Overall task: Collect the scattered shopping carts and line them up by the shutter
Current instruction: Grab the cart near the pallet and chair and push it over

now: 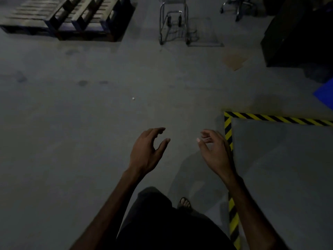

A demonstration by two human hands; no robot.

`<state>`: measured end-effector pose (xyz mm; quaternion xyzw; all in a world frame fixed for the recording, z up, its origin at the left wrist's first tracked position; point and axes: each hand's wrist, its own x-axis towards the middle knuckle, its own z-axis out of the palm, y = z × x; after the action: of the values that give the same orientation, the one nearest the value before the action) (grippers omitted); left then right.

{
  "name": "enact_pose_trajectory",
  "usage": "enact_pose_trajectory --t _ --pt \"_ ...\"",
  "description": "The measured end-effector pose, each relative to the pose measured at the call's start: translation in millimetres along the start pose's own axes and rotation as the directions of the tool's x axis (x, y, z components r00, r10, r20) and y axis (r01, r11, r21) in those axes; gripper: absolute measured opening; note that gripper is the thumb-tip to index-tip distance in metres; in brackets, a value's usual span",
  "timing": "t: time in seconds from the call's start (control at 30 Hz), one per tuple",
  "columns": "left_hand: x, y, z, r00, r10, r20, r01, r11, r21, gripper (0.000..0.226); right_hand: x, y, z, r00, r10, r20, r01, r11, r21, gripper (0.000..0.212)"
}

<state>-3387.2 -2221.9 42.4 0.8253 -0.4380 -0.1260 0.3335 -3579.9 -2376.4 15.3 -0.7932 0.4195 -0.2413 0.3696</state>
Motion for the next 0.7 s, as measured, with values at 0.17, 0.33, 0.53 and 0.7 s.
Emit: enact_pose_trajectory --t 0.17,0.33,0.53,0.7 --pt "58 -22 -2 0.994 -0.097 -0.053 0.095 0.995 -0.039 0.042 82 3 7 0.999 -0.025 0.032 0.025 1.000 0.001 0.025" --pt "149 -47 1 0.990 -0.118 -0.077 0.114 0.992 -0.061 0.040 173 4 31 0.998 -0.034 0.048 0.035 0.999 -0.018 0.025" --pt "284 -69 -11 0.997 -0.065 -0.043 0.063 0.996 -0.058 0.042 293 -20 62 1.000 -0.006 0.009 0.006 1.000 -0.020 0.024" --pt "403 -84 -28 1.000 -0.018 -0.008 0.017 0.998 -0.059 0.042 390 -41 82 1.000 0.018 -0.024 -0.018 1.000 0.000 0.026"
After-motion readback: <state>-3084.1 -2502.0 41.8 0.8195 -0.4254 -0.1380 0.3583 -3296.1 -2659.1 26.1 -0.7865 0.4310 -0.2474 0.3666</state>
